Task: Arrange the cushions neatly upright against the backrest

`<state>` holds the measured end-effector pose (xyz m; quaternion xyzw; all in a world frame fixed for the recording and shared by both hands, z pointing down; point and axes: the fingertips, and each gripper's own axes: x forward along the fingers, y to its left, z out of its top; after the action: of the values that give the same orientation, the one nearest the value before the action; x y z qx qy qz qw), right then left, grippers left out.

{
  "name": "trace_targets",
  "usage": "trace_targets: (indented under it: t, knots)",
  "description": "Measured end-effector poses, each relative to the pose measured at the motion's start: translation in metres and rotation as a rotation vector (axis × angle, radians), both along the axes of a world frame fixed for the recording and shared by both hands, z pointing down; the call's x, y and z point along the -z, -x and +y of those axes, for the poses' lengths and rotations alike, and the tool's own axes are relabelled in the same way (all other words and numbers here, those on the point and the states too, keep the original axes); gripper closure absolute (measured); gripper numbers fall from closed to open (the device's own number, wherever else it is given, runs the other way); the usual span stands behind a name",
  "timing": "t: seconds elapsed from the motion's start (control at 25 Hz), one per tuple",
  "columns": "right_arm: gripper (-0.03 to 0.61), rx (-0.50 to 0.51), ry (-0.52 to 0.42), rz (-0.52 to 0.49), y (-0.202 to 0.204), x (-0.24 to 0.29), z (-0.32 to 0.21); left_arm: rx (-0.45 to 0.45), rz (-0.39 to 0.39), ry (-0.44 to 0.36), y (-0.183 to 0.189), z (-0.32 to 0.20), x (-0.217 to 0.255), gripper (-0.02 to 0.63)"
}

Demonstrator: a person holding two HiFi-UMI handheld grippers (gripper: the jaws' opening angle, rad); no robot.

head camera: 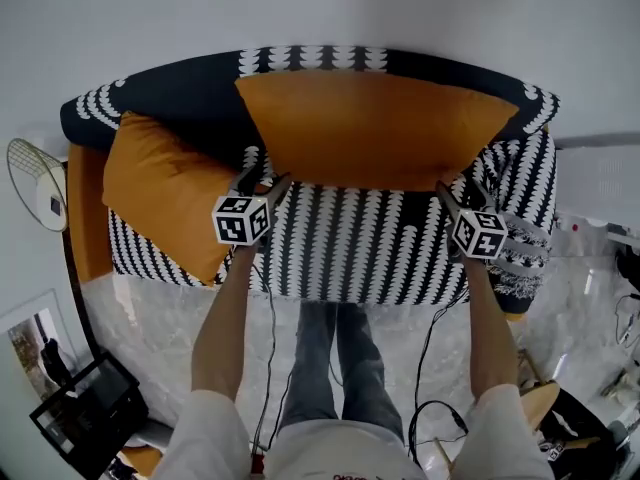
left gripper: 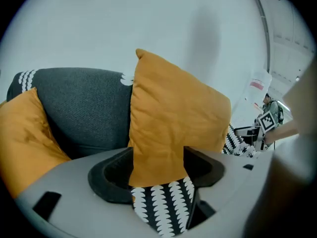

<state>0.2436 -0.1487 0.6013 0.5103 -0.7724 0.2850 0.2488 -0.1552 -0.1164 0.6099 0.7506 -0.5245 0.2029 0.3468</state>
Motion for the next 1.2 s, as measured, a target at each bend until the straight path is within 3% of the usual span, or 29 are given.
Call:
trace_targets:
  t: [0.08, 0.12, 0.2, 0.32, 0.4, 0.48, 0.68, 0.88, 1.2]
  knots:
    - [0.234, 0.017, -0.013, 0.001, 0.006, 0.012, 0.007, 0.001, 0.021, -0.029, -0.004, 0.003, 0.016, 0.29]
    - [0.268, 0.025, -0.021, 0.008, 0.009, 0.019, 0.012, 0.003, 0.037, -0.042, -0.006, 0.007, 0.024, 0.29]
    - [0.428, 0.031, -0.043, 0.021, 0.01, 0.036, 0.023, 0.002, 0.06, -0.064, -0.013, 0.015, 0.042, 0.292]
    - [0.534, 0.033, -0.081, -0.008, 0.017, 0.069, 0.038, -0.003, 0.066, -0.103, -0.019, 0.029, 0.073, 0.405]
    - [0.545, 0.049, -0.107, -0.041, 0.028, 0.095, 0.05, -0.013, 0.057, -0.125, -0.023, 0.044, 0.096, 0.539]
    - [0.549, 0.071, -0.133, -0.065, 0.038, 0.12, 0.061, -0.035, 0.057, -0.144, -0.029, 0.061, 0.118, 0.569]
    - [0.551, 0.122, -0.182, -0.103, 0.063, 0.171, 0.079, -0.063, 0.058, -0.193, -0.03, 0.098, 0.166, 0.584]
    - [0.551, 0.242, -0.215, -0.128, 0.112, 0.199, 0.088, 0.024, 0.047, -0.244, 0.004, 0.126, 0.199, 0.584]
    - [0.551, 0.612, -0.227, -0.214, 0.29, 0.223, 0.125, 0.285, -0.01, -0.294, 0.105, 0.23, 0.229, 0.584]
